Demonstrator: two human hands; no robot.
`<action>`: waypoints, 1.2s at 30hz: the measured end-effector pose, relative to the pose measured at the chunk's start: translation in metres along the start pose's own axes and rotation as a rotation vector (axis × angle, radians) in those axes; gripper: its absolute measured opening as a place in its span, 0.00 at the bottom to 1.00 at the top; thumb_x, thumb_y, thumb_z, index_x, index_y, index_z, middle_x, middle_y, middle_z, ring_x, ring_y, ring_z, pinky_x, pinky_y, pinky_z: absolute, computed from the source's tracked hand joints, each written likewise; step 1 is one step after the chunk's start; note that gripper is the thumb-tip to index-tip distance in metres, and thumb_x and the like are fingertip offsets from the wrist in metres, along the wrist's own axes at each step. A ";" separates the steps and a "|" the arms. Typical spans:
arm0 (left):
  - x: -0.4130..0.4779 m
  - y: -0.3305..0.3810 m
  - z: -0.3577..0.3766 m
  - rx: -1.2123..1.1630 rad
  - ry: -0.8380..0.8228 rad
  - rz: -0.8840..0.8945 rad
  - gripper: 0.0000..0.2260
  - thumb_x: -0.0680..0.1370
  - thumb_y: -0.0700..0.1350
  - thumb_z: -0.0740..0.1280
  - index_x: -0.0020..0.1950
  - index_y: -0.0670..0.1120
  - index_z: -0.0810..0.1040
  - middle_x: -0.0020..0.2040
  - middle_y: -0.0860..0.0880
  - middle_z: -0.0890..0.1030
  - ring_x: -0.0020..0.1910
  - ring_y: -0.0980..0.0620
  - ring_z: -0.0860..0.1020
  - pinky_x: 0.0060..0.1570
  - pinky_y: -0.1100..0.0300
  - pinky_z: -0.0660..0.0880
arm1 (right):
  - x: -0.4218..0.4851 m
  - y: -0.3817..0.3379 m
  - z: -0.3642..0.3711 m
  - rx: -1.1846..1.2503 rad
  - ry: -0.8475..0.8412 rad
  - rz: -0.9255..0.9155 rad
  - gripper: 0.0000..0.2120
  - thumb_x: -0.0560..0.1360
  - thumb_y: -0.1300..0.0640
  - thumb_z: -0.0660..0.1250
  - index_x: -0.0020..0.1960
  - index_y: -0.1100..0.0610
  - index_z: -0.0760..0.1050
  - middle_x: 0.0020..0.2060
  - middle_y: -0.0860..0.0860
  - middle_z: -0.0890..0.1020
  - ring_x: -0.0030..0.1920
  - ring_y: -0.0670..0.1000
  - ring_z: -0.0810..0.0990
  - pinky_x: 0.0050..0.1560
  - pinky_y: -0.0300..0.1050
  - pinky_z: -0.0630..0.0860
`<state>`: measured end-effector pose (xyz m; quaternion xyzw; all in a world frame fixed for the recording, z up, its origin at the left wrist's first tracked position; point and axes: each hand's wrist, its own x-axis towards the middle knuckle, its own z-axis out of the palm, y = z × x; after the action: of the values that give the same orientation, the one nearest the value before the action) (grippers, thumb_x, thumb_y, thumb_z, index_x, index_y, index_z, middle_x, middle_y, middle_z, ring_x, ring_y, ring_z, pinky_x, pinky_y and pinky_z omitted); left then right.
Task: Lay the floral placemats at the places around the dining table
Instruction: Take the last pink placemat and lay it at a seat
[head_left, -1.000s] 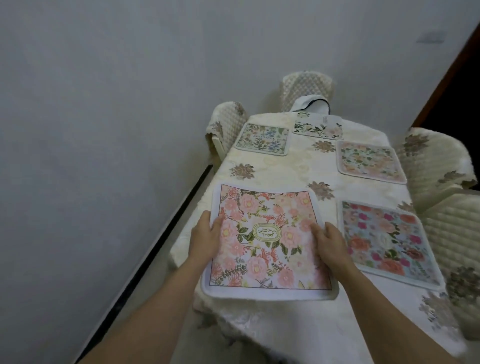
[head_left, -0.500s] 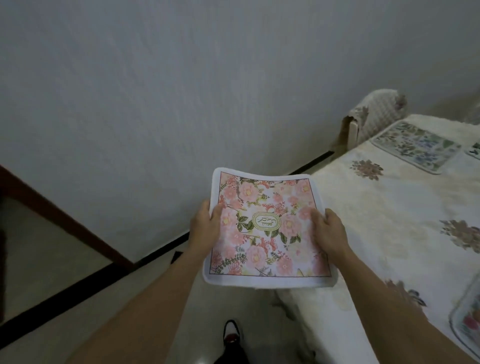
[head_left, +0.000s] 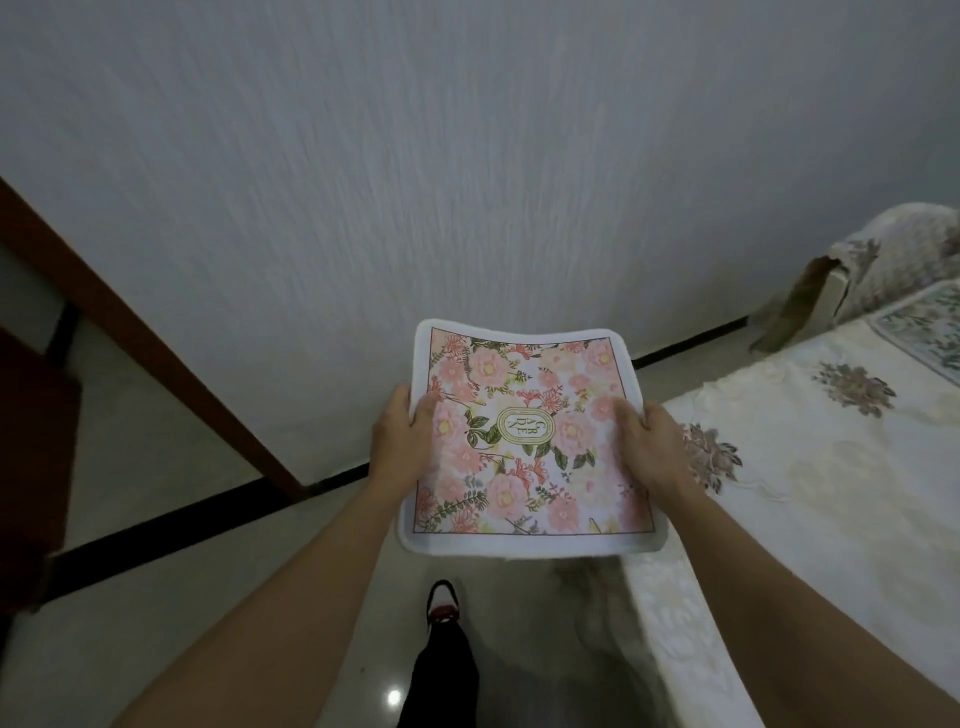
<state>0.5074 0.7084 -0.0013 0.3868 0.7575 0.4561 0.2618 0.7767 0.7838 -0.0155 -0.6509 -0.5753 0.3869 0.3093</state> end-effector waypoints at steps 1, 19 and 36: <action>0.014 -0.002 0.001 -0.009 -0.004 0.001 0.08 0.82 0.50 0.62 0.51 0.46 0.74 0.42 0.53 0.79 0.39 0.56 0.78 0.35 0.60 0.72 | 0.011 -0.004 0.007 0.000 0.000 0.009 0.18 0.81 0.42 0.58 0.52 0.57 0.73 0.44 0.53 0.82 0.45 0.55 0.82 0.47 0.55 0.80; 0.276 0.033 0.030 -0.032 -0.281 0.062 0.09 0.83 0.52 0.60 0.51 0.47 0.73 0.41 0.53 0.80 0.37 0.55 0.79 0.31 0.60 0.73 | 0.178 -0.093 0.084 0.029 0.198 0.188 0.18 0.82 0.44 0.57 0.53 0.60 0.73 0.46 0.54 0.82 0.44 0.54 0.82 0.43 0.51 0.80; 0.404 0.122 0.232 0.019 -0.559 0.167 0.08 0.83 0.52 0.60 0.52 0.50 0.74 0.45 0.52 0.83 0.41 0.53 0.83 0.38 0.54 0.81 | 0.345 -0.033 0.004 0.139 0.425 0.321 0.21 0.79 0.37 0.58 0.54 0.55 0.74 0.47 0.52 0.82 0.46 0.54 0.82 0.49 0.58 0.81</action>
<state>0.4956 1.1898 -0.0132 0.5609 0.6259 0.3447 0.4181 0.7698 1.1299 -0.0409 -0.7777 -0.3589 0.3241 0.4016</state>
